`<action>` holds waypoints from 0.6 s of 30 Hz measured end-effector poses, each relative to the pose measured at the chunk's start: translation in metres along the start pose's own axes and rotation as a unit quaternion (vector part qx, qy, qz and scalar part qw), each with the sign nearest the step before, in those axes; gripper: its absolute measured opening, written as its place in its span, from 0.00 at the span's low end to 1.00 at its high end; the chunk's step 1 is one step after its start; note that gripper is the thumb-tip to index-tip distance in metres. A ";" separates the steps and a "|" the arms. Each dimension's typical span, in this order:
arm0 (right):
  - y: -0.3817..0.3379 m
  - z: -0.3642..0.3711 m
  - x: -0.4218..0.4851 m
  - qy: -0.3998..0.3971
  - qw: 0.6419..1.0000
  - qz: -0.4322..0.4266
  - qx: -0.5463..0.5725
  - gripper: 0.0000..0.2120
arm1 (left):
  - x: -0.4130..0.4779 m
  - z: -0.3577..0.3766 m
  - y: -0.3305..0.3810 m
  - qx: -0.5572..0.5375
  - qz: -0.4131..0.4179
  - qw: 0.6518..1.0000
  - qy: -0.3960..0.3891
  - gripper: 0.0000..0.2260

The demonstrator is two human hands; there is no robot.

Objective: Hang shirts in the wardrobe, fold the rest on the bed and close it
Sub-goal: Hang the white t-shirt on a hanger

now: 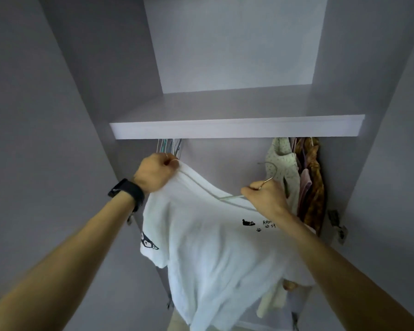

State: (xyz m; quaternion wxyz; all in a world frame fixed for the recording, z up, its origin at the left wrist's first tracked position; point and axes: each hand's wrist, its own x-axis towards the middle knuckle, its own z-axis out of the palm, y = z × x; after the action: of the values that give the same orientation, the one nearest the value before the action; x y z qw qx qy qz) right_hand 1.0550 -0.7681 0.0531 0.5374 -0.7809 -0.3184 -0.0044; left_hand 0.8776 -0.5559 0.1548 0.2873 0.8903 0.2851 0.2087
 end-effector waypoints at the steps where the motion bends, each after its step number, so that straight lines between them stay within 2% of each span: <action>1: -0.010 0.000 0.003 0.011 1.000 -0.018 0.004 0.18 | 0.000 0.003 -0.001 0.025 0.008 1.000 0.016 0.06; 4: -0.041 -0.007 0.015 0.046 0.997 -0.056 0.022 0.16 | -0.002 0.011 -0.004 0.060 0.019 0.998 -0.002 0.08; 5: -0.048 -0.007 0.020 0.024 0.997 -0.065 -0.015 0.16 | -0.002 0.013 -0.005 0.054 0.026 0.998 -0.012 0.08; 7: -0.058 -0.004 0.023 -0.076 0.987 -0.052 -0.133 0.16 | -0.003 0.018 -0.004 0.031 0.042 0.998 -0.019 0.08; 9: -0.063 0.000 0.025 -0.132 0.974 -0.042 -0.181 0.18 | -0.005 0.026 -0.006 -0.004 0.042 0.998 -0.040 0.07; 13: -0.070 -0.002 0.035 -0.046 0.989 -0.058 -0.131 0.20 | -0.011 0.038 -0.012 -0.073 0.023 0.990 -0.123 0.08; 18: -0.057 -0.004 0.026 -0.041 0.990 -0.037 -0.132 0.21 | -0.022 0.045 -0.022 -0.132 -0.014 0.978 -0.162 0.06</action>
State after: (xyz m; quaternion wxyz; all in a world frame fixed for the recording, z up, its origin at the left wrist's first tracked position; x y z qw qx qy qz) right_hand 1.0485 -0.7457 0.1119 0.4153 -0.8325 -0.3650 -0.0343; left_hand 0.8768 -0.5732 0.1026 0.4474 0.8626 0.2171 0.0932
